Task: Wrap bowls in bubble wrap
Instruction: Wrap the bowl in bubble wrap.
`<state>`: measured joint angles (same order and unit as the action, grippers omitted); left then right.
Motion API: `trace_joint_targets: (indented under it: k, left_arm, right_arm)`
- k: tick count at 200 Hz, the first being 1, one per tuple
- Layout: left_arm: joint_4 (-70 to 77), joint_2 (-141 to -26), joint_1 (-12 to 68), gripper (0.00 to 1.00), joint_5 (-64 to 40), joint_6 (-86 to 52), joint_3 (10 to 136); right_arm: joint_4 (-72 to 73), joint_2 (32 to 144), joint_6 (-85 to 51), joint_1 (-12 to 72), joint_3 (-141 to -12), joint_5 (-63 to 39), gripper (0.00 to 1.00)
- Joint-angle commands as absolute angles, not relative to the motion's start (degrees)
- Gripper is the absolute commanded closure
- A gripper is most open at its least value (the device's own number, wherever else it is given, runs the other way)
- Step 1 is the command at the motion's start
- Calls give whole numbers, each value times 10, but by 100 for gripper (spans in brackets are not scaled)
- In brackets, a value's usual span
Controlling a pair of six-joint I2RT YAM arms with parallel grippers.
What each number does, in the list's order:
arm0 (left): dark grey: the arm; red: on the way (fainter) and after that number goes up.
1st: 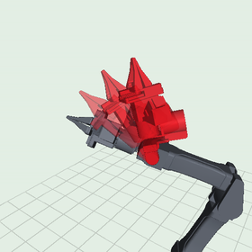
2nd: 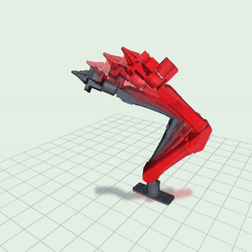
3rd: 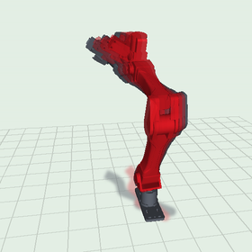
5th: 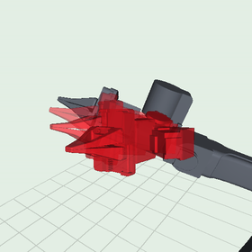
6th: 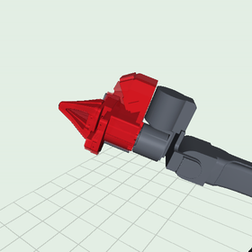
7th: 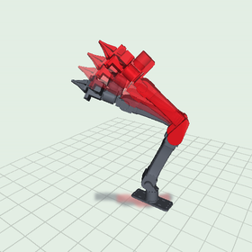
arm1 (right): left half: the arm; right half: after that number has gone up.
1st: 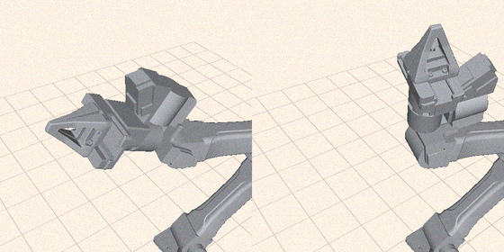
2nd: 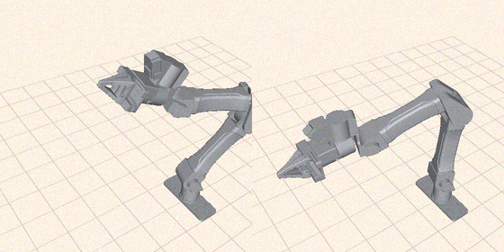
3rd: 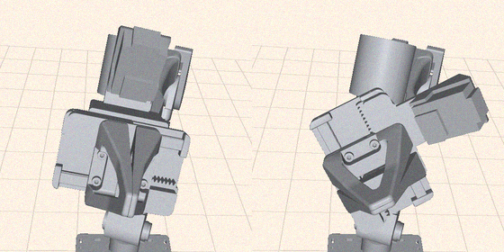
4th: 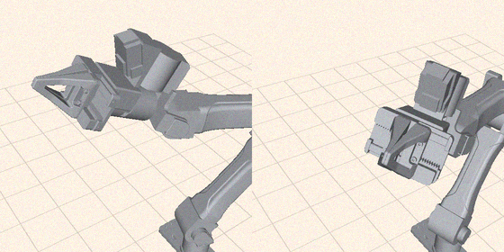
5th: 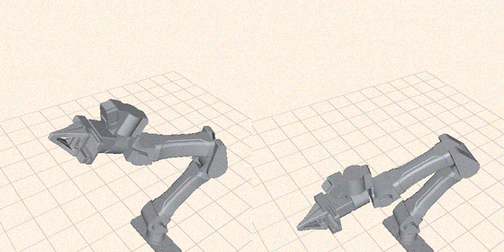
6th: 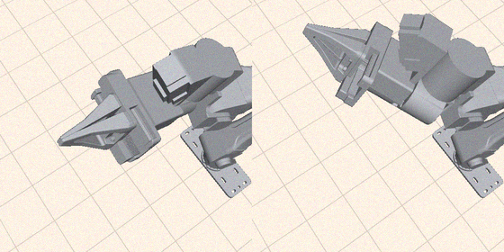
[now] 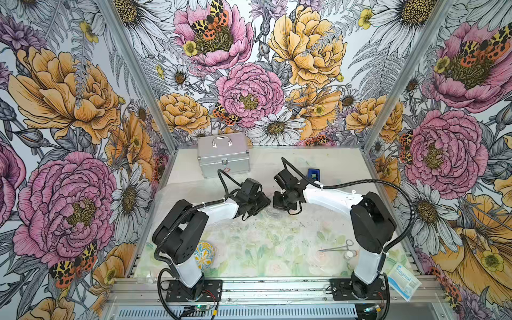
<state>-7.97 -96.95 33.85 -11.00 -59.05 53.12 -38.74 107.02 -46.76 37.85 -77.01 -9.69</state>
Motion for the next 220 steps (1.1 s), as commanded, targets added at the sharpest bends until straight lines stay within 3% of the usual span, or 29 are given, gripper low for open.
trace_joint_targets:
  k: [1,12,22,49,95,132,172,184,220]
  left_arm:
    - [-147,-944,298,31,-158,-512,562]
    - [-208,-953,272,17,-174,-442,599]
    - [-241,-963,249,13,-199,-389,624]
    - [-261,-1001,218,9,-300,-308,660]
    - [-271,-1027,258,6,-343,-244,688]
    - [-256,-1081,267,20,-341,-261,701]
    - [-237,-1083,247,58,-356,-280,695]
    - [-226,-1075,240,58,-364,-290,687]
    - [-214,-1064,239,43,-382,-297,675]
  right_arm:
    - [-372,1085,-414,364,-774,-128,88]
    - [-373,1085,-408,362,-774,-129,88]
    - [-373,1086,-401,361,-776,-132,88]
    - [-374,1101,-361,358,-791,-143,87]
    - [-373,1112,-332,339,-805,-178,86]
    - [-373,1113,-327,338,-801,-179,85]
    - [-373,1102,-329,333,-793,-173,86]
    - [-373,1103,-329,332,-793,-174,86]
    - [-374,1105,-328,332,-794,-174,87]
